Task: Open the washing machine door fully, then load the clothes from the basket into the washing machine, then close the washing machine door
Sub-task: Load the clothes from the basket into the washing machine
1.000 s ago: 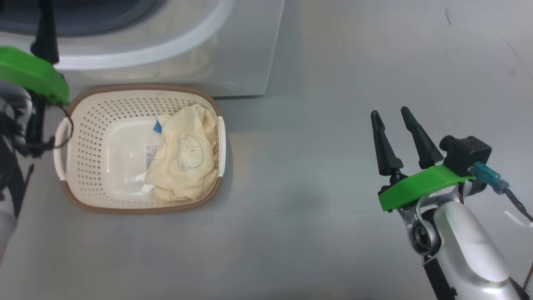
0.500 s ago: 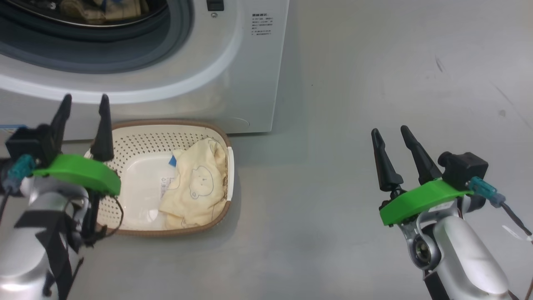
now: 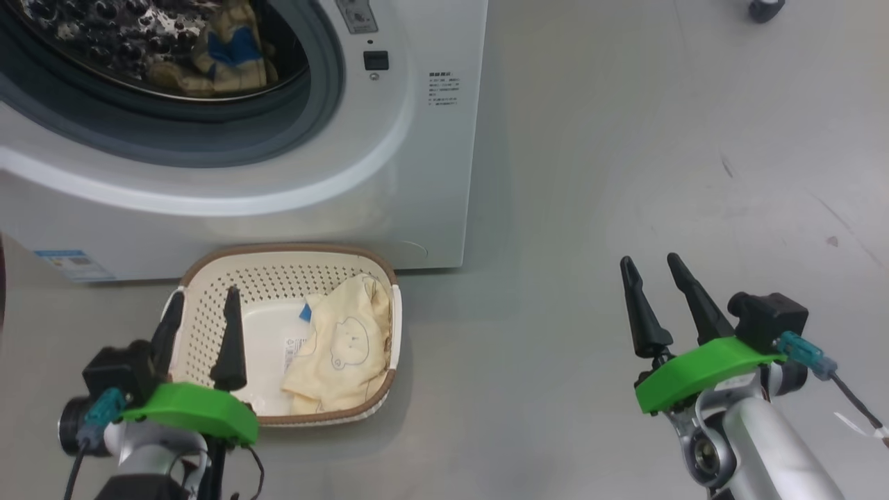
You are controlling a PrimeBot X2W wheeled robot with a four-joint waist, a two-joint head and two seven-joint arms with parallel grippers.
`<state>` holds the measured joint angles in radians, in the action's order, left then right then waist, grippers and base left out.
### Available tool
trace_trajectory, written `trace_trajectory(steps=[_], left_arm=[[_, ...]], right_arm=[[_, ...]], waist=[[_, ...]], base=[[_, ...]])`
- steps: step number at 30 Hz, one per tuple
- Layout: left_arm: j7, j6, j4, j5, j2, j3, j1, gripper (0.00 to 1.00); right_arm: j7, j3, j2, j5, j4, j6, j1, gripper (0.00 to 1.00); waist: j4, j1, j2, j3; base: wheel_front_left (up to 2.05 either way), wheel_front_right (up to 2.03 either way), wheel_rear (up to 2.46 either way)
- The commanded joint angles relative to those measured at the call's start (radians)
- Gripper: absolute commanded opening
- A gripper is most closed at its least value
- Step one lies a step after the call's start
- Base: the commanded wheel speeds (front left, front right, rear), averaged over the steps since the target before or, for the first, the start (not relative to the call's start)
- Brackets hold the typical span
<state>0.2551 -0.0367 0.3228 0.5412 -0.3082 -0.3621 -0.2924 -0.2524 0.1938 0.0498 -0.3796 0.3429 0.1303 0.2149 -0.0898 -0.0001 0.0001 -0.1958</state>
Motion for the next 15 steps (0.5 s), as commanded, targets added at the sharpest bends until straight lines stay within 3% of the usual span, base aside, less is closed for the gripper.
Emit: trace_trajectory(steps=[1, 15], left_arm=[[0.007, -0.003, -0.031, -0.004, -0.015, 0.051, -0.006, 1.00], [0.007, 0.023, -0.103, -0.109, 0.083, 0.164, 0.114, 1.00]], right_arm=[[-0.009, 0.021, 0.000, -0.006, -0.025, 0.000, -0.001, 1.00], [-0.009, 0.035, 0.000, -0.023, -0.021, 0.000, -0.033, 1.00]], waist=[[0.000, 0.0001, -0.0001, 0.018], [-0.006, 0.0001, -0.0001, 0.083]], base=[[0.00, 0.00, 0.00], [0.00, 0.00, 0.00]])
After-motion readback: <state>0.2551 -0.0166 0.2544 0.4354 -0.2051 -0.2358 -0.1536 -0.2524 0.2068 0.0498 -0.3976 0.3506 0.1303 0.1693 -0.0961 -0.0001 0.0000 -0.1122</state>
